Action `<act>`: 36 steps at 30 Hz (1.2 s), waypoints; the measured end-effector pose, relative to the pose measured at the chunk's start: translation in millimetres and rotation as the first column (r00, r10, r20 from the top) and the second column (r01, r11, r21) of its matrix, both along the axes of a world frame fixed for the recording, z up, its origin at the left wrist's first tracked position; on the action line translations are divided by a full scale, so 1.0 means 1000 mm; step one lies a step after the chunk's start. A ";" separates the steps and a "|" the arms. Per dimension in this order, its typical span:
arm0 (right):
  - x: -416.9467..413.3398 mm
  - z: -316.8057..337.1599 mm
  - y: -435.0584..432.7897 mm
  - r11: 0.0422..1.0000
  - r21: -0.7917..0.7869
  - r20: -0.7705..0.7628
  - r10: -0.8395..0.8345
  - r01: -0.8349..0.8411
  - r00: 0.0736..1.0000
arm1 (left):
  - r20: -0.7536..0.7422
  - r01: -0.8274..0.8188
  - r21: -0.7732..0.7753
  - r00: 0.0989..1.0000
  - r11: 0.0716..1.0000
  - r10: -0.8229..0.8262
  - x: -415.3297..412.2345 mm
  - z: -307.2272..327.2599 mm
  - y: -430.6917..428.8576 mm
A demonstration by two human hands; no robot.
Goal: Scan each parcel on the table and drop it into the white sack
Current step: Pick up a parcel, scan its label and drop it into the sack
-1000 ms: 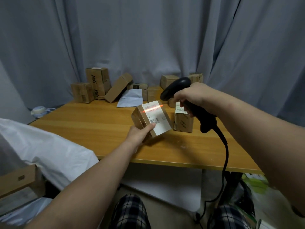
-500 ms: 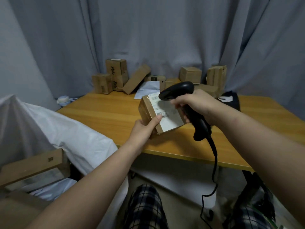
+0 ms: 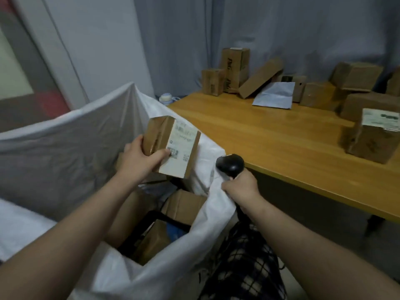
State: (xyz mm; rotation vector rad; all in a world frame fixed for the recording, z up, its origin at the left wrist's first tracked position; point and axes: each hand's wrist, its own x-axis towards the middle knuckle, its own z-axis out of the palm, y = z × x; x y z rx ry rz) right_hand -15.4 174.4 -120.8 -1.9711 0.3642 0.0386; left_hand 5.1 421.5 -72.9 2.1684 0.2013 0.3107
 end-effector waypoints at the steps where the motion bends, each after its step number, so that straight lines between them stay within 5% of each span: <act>1: 0.004 0.003 0.008 0.992 0.106 -0.044 -0.069 0.073 0.997 | -0.004 -0.026 0.018 1.000 1.000 0.026 0.000 0.000 0.010; 3: 0.013 0.025 0.017 0.899 0.404 -0.084 -0.145 0.167 0.986 | -0.008 -0.075 0.013 0.997 0.997 0.076 0.002 0.006 0.027; 5: 0.015 0.053 0.032 0.826 0.540 -0.063 -0.153 0.162 0.986 | 0.004 -0.112 0.003 0.994 0.994 0.112 0.005 0.017 0.039; 9: -0.016 0.081 0.081 0.723 0.677 0.043 0.142 -0.133 0.989 | 0.084 -0.180 -0.010 0.980 0.984 0.180 0.014 0.035 0.044; 11: -0.016 0.084 0.082 0.719 0.676 0.093 0.135 -0.162 0.986 | 0.076 -0.175 0.008 0.982 0.985 0.174 0.015 0.036 0.037; 15: 0.014 0.073 0.017 0.667 0.735 0.049 -0.236 0.126 0.970 | 0.034 -0.114 0.023 0.993 0.993 0.114 0.013 0.020 0.021; 23: 0.011 0.055 -0.016 0.746 0.642 0.031 -0.253 0.175 0.967 | -0.183 0.239 0.233 0.963 0.943 -0.199 0.020 -0.013 -0.016; 30: -0.021 0.039 -0.002 0.885 0.461 0.122 -0.133 0.062 0.984 | -0.332 0.337 -0.207 0.859 0.919 -0.390 0.005 -0.073 -0.051; 32: -0.021 0.037 -0.006 0.921 0.384 0.140 -0.134 0.070 0.981 | -0.400 0.362 -0.121 0.834 0.924 -0.379 0.007 -0.077 -0.049; 34: -0.018 0.036 -0.017 0.961 0.268 0.190 -0.117 0.063 0.975 | -0.512 0.435 0.203 0.811 0.877 -0.284 0.008 -0.072 -0.028; 36: -0.016 0.035 -0.029 0.983 0.176 0.234 -0.094 0.053 0.968 | -0.571 0.495 0.591 0.814 0.637 -0.103 0.001 -0.063 0.000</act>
